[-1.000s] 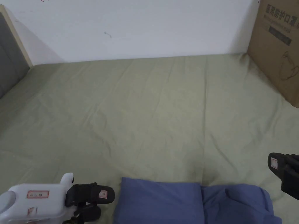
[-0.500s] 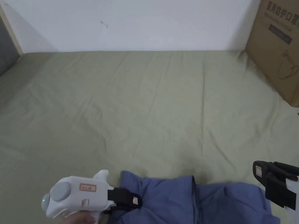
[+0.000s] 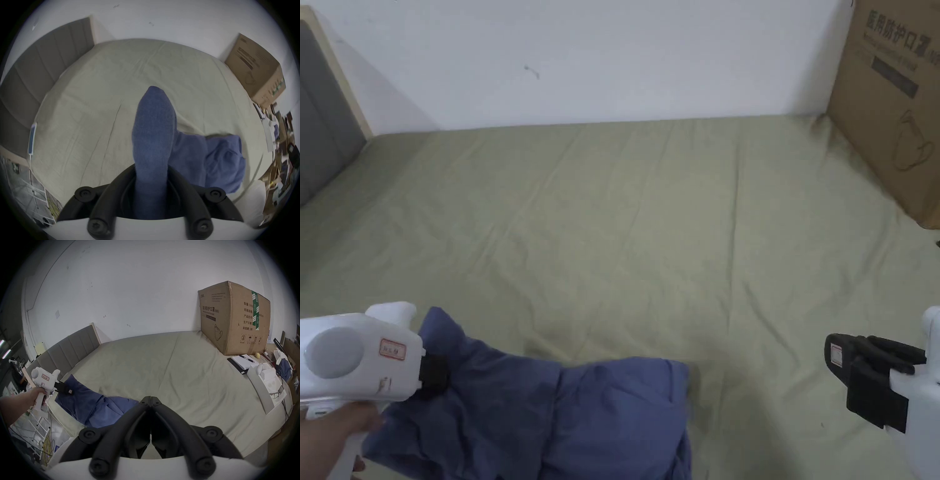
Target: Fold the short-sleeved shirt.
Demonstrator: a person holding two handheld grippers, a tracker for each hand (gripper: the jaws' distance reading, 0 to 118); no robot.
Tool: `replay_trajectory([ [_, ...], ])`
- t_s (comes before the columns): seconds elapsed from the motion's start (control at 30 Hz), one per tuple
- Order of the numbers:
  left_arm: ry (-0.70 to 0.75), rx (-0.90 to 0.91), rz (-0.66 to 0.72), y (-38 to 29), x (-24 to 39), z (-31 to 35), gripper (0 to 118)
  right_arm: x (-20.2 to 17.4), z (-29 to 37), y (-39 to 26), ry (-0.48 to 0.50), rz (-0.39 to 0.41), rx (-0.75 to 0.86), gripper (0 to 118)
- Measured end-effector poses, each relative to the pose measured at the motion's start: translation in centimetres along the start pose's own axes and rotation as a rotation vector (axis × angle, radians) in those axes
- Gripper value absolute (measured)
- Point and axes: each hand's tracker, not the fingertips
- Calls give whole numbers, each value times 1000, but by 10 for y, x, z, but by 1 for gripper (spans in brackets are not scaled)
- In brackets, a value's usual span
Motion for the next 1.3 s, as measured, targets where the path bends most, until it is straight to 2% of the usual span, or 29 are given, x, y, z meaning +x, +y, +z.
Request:
replay_trajectory([
  [0.13,-228,-47,130,1,42,14,6,8,6,-3,-12,-21,11,0],
  [0.27,-345,-93,96,11,102,-8,6,19,14,-2,-23,-80,14,0],
  [0.37,-423,-148,49,11,158,-30,10,23,22,-4,-33,-79,25,0],
  [0.4,-444,-164,37,10,175,-38,21,24,24,-4,-40,-73,28,0],
  [0.47,-546,-204,62,4,199,-55,97,25,27,-6,-53,-69,30,0],
  [0.5,-571,-228,68,1,205,-62,118,26,28,-7,-53,-74,29,0],
  [0.57,-597,-237,91,-4,206,-69,116,29,30,-8,-48,-91,29,0],
  [0.67,-672,-140,129,-2,185,-49,116,31,31,-9,-46,-99,35,0],
  [0.77,-571,-40,83,3,161,-20,116,34,26,-8,-47,-95,28,0],
  [0.83,-496,-40,21,2,150,-9,115,34,24,-9,-46,-96,24,0],
  [0.87,-453,-17,-18,-1,146,-5,111,34,23,-8,-45,-96,24,0],
  [0.9,-417,15,-62,0,151,1,97,34,22,-8,-43,-97,22,0],
  [0.93,-384,42,-110,-2,152,2,50,34,22,-8,-41,-98,21,0],
  [0.97,-332,46,-165,-6,157,-1,8,33,21,-8,-39,-99,20,0],
  [1.0,-293,41,-203,-10,162,-5,0,33,21,-8,-38,-98,19,0],
  [1.03,-295,45,-212,-11,172,-9,0,33,20,-8,-36,-95,17,0],
  [1.13,-430,-24,-210,-19,198,-34,0,33,19,-8,-40,-86,12,0],
  [1.23,-452,-99,-223,-31,228,-65,0,35,18,-10,-44,-89,10,0],
  [1.3,-461,-174,-222,-39,247,-89,0,35,16,-13,-65,-62,3,0],
])
